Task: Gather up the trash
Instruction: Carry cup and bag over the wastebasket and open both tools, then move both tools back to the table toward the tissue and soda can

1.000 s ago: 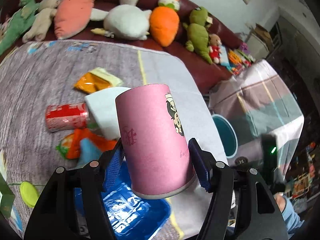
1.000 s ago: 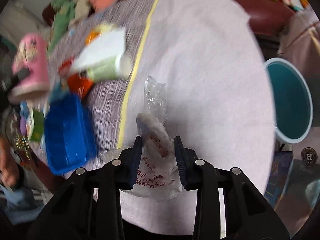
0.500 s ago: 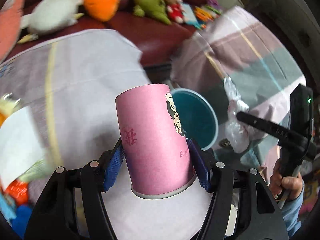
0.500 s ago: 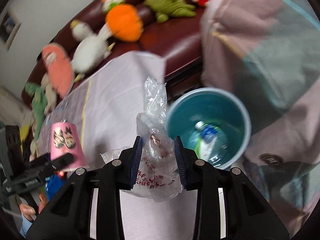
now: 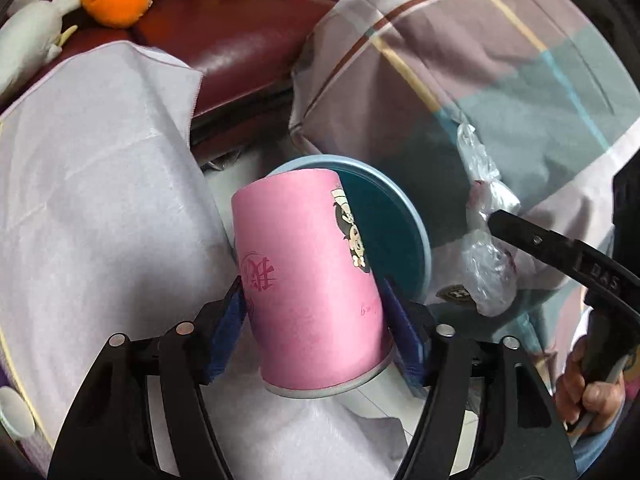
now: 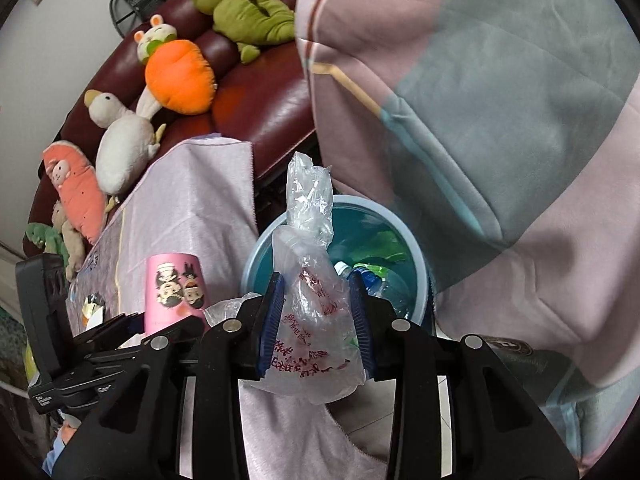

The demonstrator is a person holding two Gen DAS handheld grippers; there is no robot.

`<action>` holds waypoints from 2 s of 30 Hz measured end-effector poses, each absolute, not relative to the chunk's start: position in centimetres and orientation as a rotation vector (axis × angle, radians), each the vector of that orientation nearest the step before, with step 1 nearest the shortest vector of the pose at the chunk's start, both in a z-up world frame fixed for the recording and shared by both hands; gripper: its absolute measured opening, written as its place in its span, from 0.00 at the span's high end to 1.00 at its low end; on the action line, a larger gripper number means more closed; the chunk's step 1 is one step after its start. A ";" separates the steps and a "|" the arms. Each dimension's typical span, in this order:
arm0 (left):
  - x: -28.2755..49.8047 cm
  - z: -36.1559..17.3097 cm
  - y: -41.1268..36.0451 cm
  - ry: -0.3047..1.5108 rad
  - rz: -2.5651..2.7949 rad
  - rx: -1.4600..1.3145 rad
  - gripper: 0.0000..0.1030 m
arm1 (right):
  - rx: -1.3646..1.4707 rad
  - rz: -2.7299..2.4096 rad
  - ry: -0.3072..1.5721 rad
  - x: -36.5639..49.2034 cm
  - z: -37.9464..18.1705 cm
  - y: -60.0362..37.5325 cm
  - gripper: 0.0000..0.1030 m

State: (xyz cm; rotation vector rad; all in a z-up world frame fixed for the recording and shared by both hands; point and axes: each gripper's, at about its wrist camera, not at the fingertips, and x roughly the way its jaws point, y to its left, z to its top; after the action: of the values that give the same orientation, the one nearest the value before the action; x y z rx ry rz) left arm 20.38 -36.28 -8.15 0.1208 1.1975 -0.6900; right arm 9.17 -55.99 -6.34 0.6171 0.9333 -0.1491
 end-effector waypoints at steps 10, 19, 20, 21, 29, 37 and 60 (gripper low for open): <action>21.5 -11.4 -37.4 1.252 -0.632 0.167 0.21 | 0.623 -0.154 0.962 10.6 -8.1 -56.7 0.68; 21.1 -10.7 -35.4 1.254 -0.627 0.124 0.19 | 0.597 -0.164 0.999 12.0 -9.0 -56.0 0.66; 21.0 -10.5 -35.2 1.253 -0.628 0.123 0.19 | 0.592 -0.164 1.008 12.1 -9.2 -55.9 0.64; 20.7 -10.4 -34.9 1.253 -0.629 0.118 0.19 | 0.579 -0.164 1.026 12.3 -9.5 -55.5 0.62; 20.1 -9.7 -32.5 1.264 -0.624 0.077 0.19 | 0.540 -0.188 1.065 12.5 -9.7 -54.0 0.31; 19.3 -8.3 -29.3 1.247 -0.617 0.023 0.19 | 0.524 -0.201 1.064 12.1 -8.3 -52.6 0.28; 16.6 -2.9 -11.8 1.112 -0.484 -0.156 0.18 | 0.290 -0.044 1.070 13.0 -1.1 -36.6 0.25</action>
State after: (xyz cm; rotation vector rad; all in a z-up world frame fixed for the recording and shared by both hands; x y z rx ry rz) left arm 16.60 -11.84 -2.94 -0.1555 1.1119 -0.4843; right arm 12.99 -36.62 -1.15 0.2904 1.0697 -0.0438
